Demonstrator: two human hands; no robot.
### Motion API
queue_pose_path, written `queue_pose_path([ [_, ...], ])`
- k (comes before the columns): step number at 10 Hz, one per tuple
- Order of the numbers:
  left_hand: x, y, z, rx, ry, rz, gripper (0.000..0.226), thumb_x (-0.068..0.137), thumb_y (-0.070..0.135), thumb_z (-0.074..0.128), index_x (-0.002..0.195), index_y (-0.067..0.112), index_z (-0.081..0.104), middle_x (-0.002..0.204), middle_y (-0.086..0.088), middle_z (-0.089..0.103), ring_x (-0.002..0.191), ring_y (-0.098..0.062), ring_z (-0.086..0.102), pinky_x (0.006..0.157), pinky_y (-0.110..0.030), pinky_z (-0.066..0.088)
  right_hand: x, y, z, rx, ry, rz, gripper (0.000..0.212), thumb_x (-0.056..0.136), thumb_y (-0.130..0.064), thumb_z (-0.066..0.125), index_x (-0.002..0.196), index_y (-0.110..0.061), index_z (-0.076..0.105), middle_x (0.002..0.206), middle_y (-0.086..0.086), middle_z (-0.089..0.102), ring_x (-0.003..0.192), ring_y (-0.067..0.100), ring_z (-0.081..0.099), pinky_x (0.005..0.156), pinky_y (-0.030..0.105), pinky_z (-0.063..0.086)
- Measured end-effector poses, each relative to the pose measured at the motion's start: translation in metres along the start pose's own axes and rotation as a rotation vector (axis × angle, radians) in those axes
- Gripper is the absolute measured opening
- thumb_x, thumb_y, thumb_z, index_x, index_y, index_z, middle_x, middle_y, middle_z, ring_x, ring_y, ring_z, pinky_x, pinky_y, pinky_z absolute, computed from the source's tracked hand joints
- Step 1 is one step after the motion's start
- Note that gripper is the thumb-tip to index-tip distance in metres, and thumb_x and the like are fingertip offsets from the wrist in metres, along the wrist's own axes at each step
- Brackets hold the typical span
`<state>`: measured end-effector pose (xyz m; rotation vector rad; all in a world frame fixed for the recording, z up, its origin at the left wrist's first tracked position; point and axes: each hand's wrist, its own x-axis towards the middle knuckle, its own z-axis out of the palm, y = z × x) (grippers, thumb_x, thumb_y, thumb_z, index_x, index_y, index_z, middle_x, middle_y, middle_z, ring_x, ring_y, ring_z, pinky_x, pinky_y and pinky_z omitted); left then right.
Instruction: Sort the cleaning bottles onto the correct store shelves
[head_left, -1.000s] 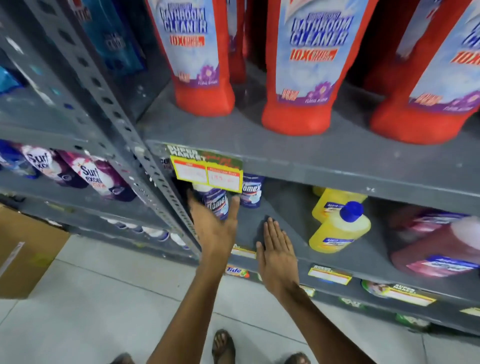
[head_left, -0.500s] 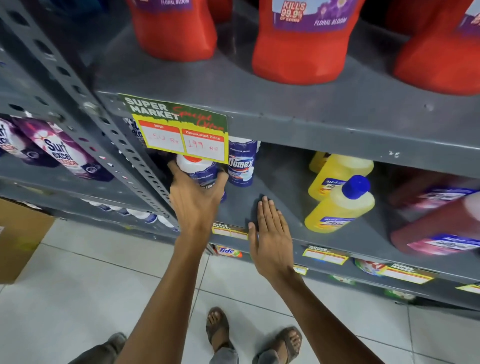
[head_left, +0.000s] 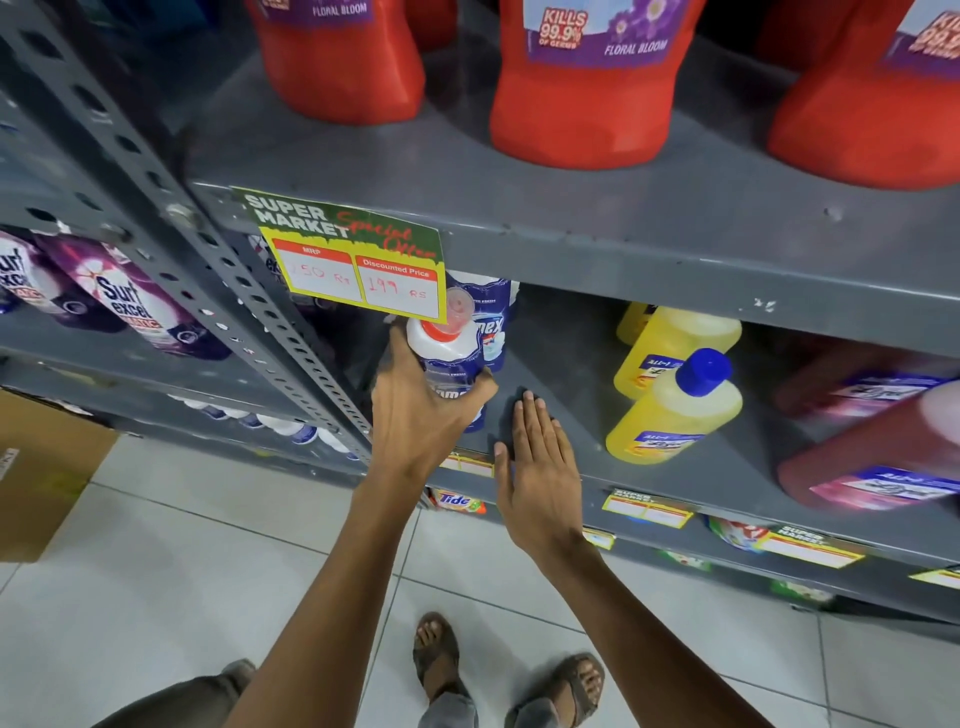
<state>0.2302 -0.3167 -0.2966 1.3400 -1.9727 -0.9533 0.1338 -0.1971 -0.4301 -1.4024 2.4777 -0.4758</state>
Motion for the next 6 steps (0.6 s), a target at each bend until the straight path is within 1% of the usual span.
queue_pose_path([
  [2,0.000,-0.011,0.002,-0.003,0.024,0.031,0.104,0.075,0.053,0.086,0.157,0.009,0.040,0.149,-0.010,0.067,0.126,-0.029,0.073,0.102,-0.050,0.064,0.000,-0.001,0.000,-0.007,0.006,-0.007,0.070,0.110,-0.051,0.006,0.171,-0.016,0.009,0.181,-0.001,0.004,0.167,0.016,0.000,0.134,0.033,0.000],
  [3,-0.003,-0.013,0.003,-0.051,0.009,0.004,0.099,0.076,0.054,0.087,0.155,0.013,0.042,0.149,-0.006,0.067,0.124,-0.024,0.073,0.101,-0.050,0.065,-0.001,0.000,0.000,-0.006,0.008,-0.008,0.069,0.111,-0.050,0.008,0.171,-0.015,0.010,0.181,-0.001,0.005,0.167,0.016,0.001,0.134,0.032,0.001],
  [4,-0.014,-0.016,-0.003,-0.175,-0.033,-0.094,0.101,0.074,0.058,0.090,0.152,0.020,0.040,0.154,0.001,0.062,0.130,-0.016,0.067,0.107,-0.046,0.063,-0.001,0.001,-0.006,0.088,0.016,-0.005,0.062,0.116,-0.041,0.025,0.170,-0.012,0.017,0.180,0.001,0.012,0.168,0.017,0.007,0.138,0.035,0.008],
  [5,-0.048,-0.018,-0.002,-0.258,0.044,-0.100,0.093,0.085,0.049,0.089,0.156,0.017,0.038,0.158,-0.001,0.056,0.144,-0.019,0.058,0.116,-0.048,0.056,-0.004,-0.002,-0.017,0.186,0.006,0.002,0.059,0.116,-0.034,0.032,0.169,-0.012,0.019,0.180,0.002,0.014,0.168,0.018,0.009,0.139,0.040,0.015],
  [6,-0.101,-0.007,0.004,-0.271,0.178,-0.019,0.060,0.098,0.055,0.070,0.147,0.029,0.047,0.142,0.021,0.057,0.133,-0.003,0.058,0.115,-0.036,0.051,-0.012,-0.014,-0.048,0.333,0.039,0.023,0.057,0.116,-0.029,0.038,0.169,-0.013,0.023,0.179,0.002,0.018,0.167,0.019,0.015,0.136,0.043,0.023],
])
